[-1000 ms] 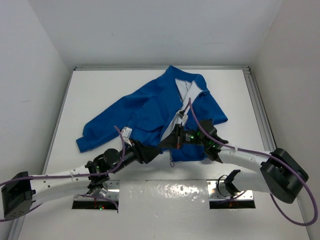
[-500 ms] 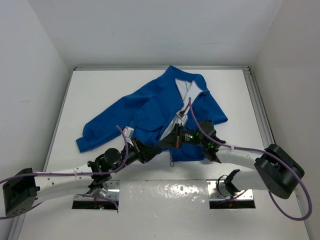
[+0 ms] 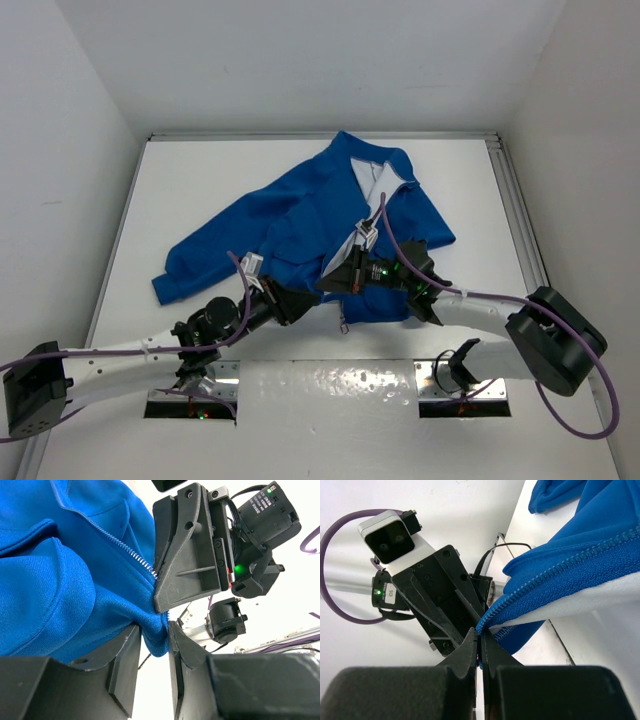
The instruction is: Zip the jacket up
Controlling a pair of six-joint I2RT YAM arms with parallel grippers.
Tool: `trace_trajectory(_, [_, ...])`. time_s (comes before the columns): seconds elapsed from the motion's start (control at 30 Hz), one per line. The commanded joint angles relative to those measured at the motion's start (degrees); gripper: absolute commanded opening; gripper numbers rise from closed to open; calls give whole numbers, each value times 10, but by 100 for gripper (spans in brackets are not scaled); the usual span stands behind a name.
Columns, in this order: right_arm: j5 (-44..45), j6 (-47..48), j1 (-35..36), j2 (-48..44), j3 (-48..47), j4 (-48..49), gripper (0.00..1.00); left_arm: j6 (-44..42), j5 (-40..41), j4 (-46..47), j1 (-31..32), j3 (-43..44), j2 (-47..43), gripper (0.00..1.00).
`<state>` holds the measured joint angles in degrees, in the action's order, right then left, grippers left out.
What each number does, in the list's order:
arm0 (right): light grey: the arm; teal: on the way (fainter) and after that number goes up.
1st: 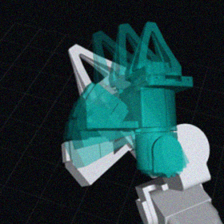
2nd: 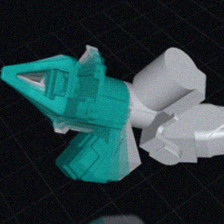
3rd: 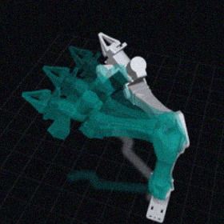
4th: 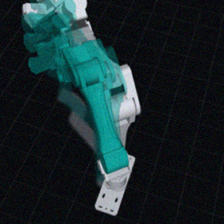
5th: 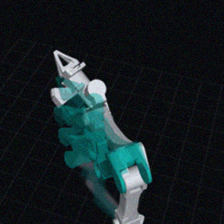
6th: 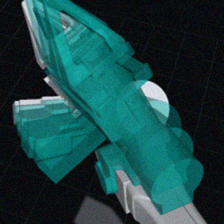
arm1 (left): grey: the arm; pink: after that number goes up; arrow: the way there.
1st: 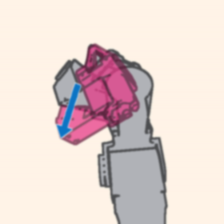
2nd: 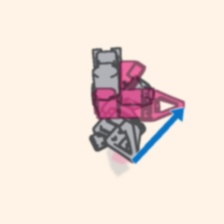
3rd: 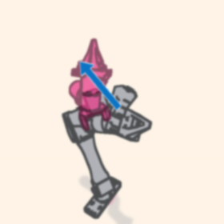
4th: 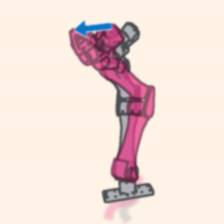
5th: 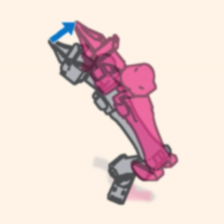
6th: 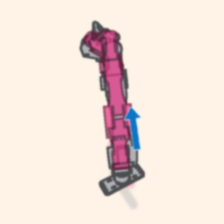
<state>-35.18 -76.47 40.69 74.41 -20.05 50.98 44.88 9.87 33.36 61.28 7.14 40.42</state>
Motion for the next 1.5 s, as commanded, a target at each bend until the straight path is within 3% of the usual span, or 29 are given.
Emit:
trace_trajectory(0.0, [-17, 4, -2, -1, -3, 31, 0, -6, 7, 23, -6, 10, -3, 26])
trace_trajectory(0.4, [-20, 2, -7, 1, 2, 35, 0, -7, 8, 31, -6, 16, 8, 25])
trace_trajectory(0.63, [-23, 10, -10, 2, -1, 18, 0, -8, 8, 28, -6, 18, 10, 0])
trace_trajectory(0.83, [-24, 60, -10, -5, -36, -89, 0, -10, 6, 35, -6, 21, 18, 0])
trace_trajectory(0.87, [-9, 95, -10, -9, -52, -123, 2, -6, 21, 22, -6, 24, 17, 0])
trace_trajectory(0.93, [20, 137, -10, -40, -68, -246, 20, 7, 64, -1, -6, 25, 7, 0])
trace_trajectory(0.97, [55, 155, -10, -55, -76, -280, 32, 14, 80, -10, -6, 26, 4, 0])
trace_trajectory(1.0, [75, 190, -10, -72, -78, -314, 51, 27, 98, -22, -6, 31, -1, 0])
trace_trajectory(1.07, [114, 217, -10, -124, -80, -394, 63, 42, 156, -72, -6, 39, -11, 0])
trace_trajectory(1.13, [171, 252, -10, -166, -83, -478, 66, 66, 205, -102, -6, 45, -16, 0])
trace_trajectory(1.17, [199, 261, -9, -176, -80, -496, 63, 75, 214, -108, -6, 48, -16, 0])
trace_trajectory(1.2, [208, 265, -9, -186, -73, -507, 35, 76, 219, -112, -6, 51, -14, 0])
trace_trajectory(1.27, [237, 272, -3, -199, -52, -540, 8, 70, 224, -103, -6, 58, 0, 0])
trace_trajectory(1.3, [271, 274, 5, -199, -47, -567, 0, 69, 224, -101, -6, 62, 13, 0])
trace_trajectory(1.47, [379, 286, 85, -163, -48, -595, 0, 62, 242, -140, -6, 113, 51, 0])
